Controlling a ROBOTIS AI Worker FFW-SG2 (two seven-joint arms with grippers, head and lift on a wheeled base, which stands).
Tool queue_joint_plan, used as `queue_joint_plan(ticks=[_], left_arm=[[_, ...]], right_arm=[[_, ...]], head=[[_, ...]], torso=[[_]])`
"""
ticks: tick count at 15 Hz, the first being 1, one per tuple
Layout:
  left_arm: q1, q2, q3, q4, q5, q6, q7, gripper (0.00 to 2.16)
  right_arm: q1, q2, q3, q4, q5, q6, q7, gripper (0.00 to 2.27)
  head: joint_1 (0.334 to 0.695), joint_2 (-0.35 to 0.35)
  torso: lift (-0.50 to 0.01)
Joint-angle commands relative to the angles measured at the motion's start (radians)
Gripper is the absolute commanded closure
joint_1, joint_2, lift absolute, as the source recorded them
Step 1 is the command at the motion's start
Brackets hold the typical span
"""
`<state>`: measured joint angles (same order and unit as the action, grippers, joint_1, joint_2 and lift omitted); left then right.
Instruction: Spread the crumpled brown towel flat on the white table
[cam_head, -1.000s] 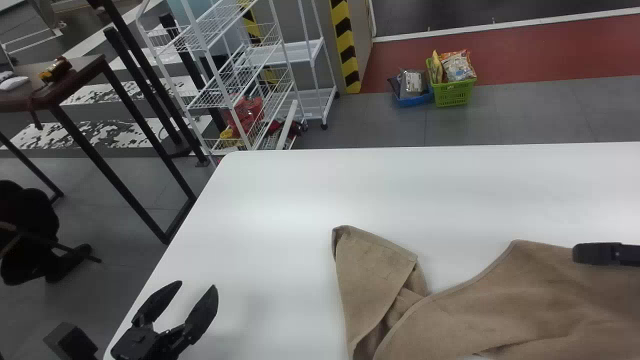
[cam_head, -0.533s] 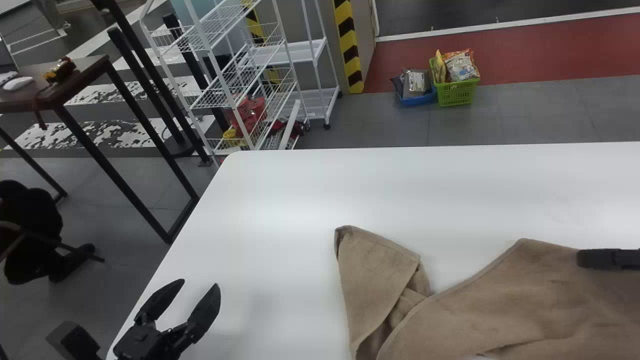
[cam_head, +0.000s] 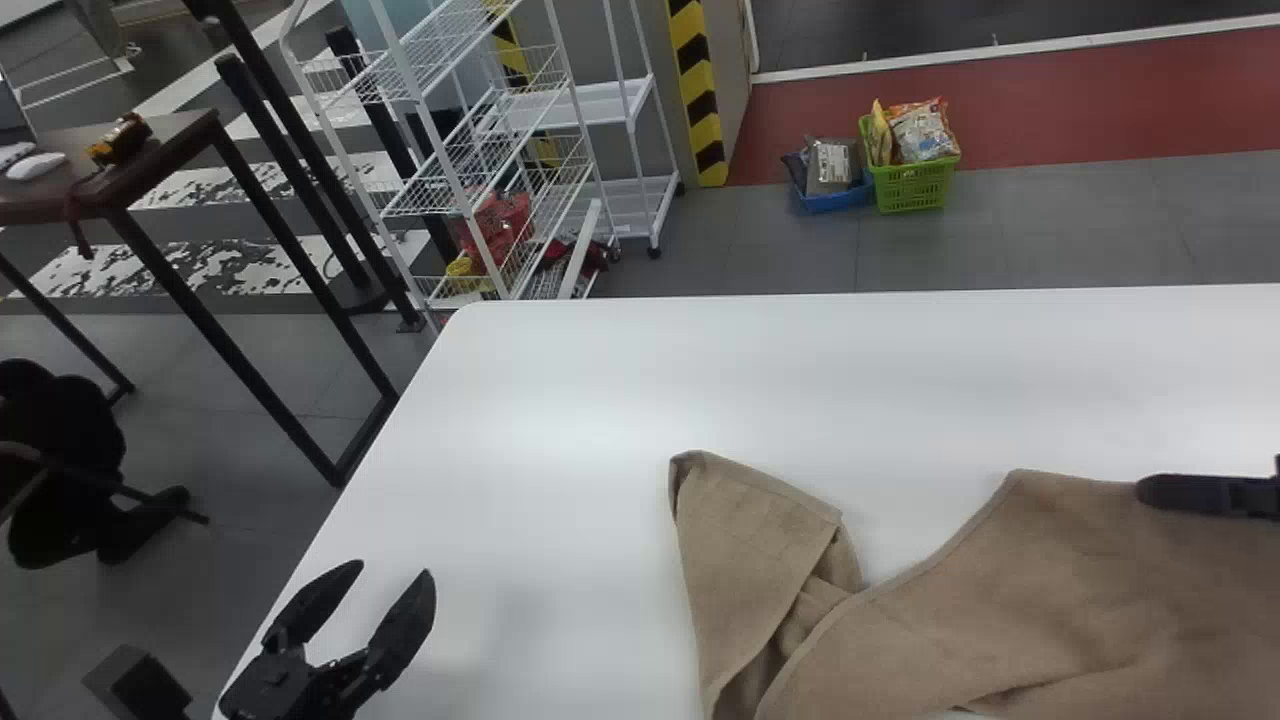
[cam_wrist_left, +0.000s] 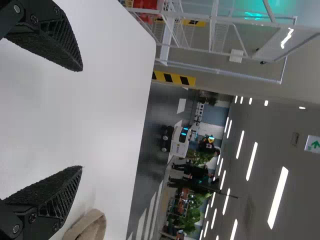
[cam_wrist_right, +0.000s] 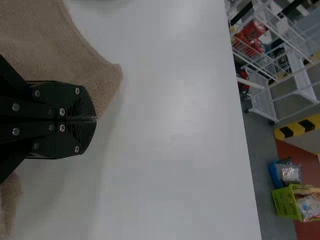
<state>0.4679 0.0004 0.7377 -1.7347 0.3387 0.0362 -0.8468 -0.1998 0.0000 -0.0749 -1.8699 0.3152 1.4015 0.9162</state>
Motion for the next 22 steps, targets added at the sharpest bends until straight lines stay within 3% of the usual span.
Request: queue_joint_plan(ticks=[1, 3, 7, 9, 11, 12, 15, 19, 21, 22], left_arm=[[0.000, 0.000, 0.002, 0.000, 0.000, 0.000, 0.000, 0.12], [0.000, 0.000, 0.000, 0.000, 0.000, 0.000, 0.000, 0.12], [-0.002, -0.002, -0.001, 0.001, -0.001, 0.000, 0.002, 0.12], [-0.003, 0.000, 0.000, 0.003, -0.003, 0.000, 0.003, 0.12], [-0.006, 0.000, 0.000, 0.007, -0.004, 0.000, 0.005, 0.12], [-0.009, 0.000, 0.000, 0.009, -0.006, 0.000, 0.006, 0.12], [-0.017, 0.000, -0.012, 0.012, -0.015, 0.000, 0.006, 0.12], [-0.018, -0.003, -0.015, 0.012, -0.023, 0.000, 0.008, 0.12], [-0.018, -0.003, -0.009, 0.014, -0.023, 0.000, 0.006, 0.12], [-0.018, -0.003, -0.009, 0.014, -0.023, 0.000, 0.006, 0.12]], right_arm=[[0.049, 0.001, -0.029, -0.132, -0.091, 0.046, 0.027, 2.13], [0.097, 0.001, -0.042, -0.272, -0.145, 0.171, 0.073, 2.13], [0.209, 0.001, -0.011, -0.520, -0.139, 0.171, 0.199, 2.12], [0.255, 0.000, -0.008, -0.614, -0.065, 0.171, 0.322, 2.12], [0.286, -0.029, 0.020, -0.649, 0.082, 0.171, 0.451, 2.12], [0.313, -0.048, 0.041, -0.652, 0.166, 0.171, 0.451, 2.12], [0.396, -0.178, 0.153, -0.643, 0.298, 0.171, 0.451, 2.12], [0.430, -0.198, 0.264, -0.606, 0.389, 0.129, 0.451, 2.11], [0.427, -0.199, 0.328, -0.574, 0.463, 0.086, 0.451, 1.89], [0.421, -0.199, 0.340, -0.565, 0.464, 0.086, 0.451, 1.41]], head=[[0.695, 0.350], [0.695, 0.350], [0.695, 0.350], [0.695, 0.350], [0.695, 0.350], [0.695, 0.350], [0.695, 0.350], [0.695, 0.350], [0.695, 0.350], [0.695, 0.350]], torso=[[-0.123], [-0.123], [-0.123], [-0.123], [-0.123], [-0.123], [-0.123], [-0.123], [-0.123], [-0.123]])
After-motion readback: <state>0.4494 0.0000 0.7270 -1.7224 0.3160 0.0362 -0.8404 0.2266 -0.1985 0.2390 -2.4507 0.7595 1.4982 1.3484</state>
